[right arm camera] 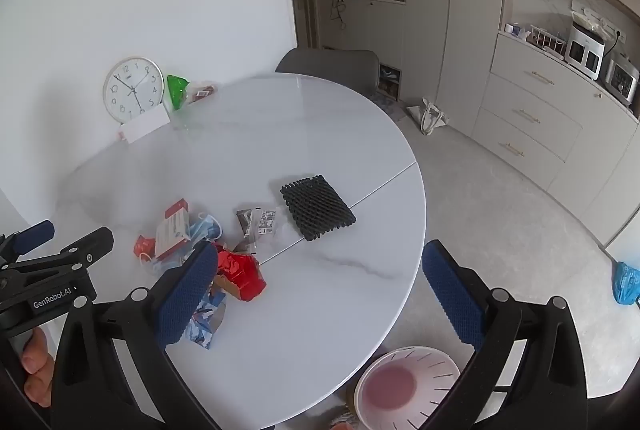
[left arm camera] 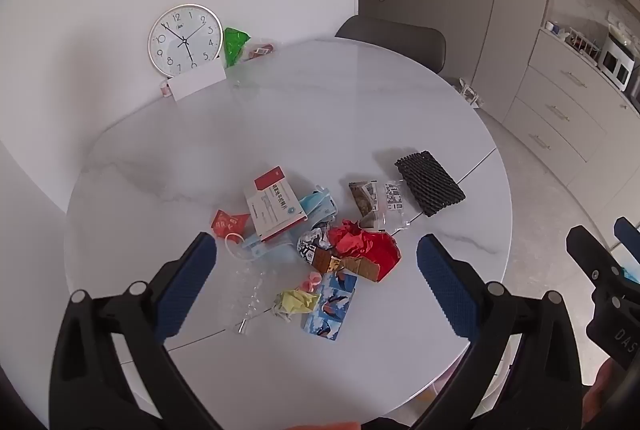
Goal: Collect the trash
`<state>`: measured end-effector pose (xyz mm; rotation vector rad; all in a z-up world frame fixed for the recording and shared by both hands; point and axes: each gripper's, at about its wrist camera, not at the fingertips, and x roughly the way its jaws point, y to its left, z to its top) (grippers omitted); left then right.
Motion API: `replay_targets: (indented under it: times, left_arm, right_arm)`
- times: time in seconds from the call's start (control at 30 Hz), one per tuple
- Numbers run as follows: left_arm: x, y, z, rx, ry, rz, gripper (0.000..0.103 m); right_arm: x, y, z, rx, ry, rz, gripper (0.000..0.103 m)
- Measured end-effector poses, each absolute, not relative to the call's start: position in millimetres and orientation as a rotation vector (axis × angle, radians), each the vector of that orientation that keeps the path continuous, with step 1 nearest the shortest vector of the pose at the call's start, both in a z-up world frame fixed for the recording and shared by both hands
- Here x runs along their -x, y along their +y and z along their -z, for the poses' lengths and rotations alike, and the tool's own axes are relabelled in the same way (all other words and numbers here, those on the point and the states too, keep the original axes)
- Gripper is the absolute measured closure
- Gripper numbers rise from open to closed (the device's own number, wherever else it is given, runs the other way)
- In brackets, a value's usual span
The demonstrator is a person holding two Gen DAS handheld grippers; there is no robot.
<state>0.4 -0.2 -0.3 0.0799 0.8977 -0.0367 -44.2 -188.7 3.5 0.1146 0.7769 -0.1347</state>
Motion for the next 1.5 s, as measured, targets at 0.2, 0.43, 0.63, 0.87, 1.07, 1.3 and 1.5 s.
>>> replay_targets:
  times: [0.2,0.43,0.63,0.87,1.07,1.3,1.5]
  left_arm:
    - [0.0,0.6,0.1,-0.073,0.897,0.041,0.007]
    - [2.1,3.6,6.5,-0.069,0.906,0.032,0.007]
    - [2.7,4.6,8.8,-0.068,0.908,0.032,0.007]
    - [3.2,6.3,10.7,-0.067,0.911,0.03,0.007]
    - [3.4,7.6,12.0,-0.067,0.912,0.031,0.007]
    - [3.3,8.1,13.0,-0.068,0.913,0.03,0.007]
    - [5.4,10.2,15.4,-0.067,0.917,0.027,0.007]
  right_arm:
    - [44.0,-188.2,-3.4,-0.119,0.777,0.135,0.002]
    - [44.1,-186.6,-3.9,-0.113,0.774,0.133,0.002]
    - [44.0,-186.0,-2.9,-0.112,0.775,0.133,0.002]
    - [45.7,-183.6,-2.4,-0.11,0.775,0.133,0.002]
    - [44.9,-183.9,-2.1,-0.108,0.774,0.131,0.002]
    - [44.5,-182.8,-1.9,-0.108,0.776,0.133,0.002]
    - [43.3,-178.5,0.7,-0.103,0.777,0.128,0.002]
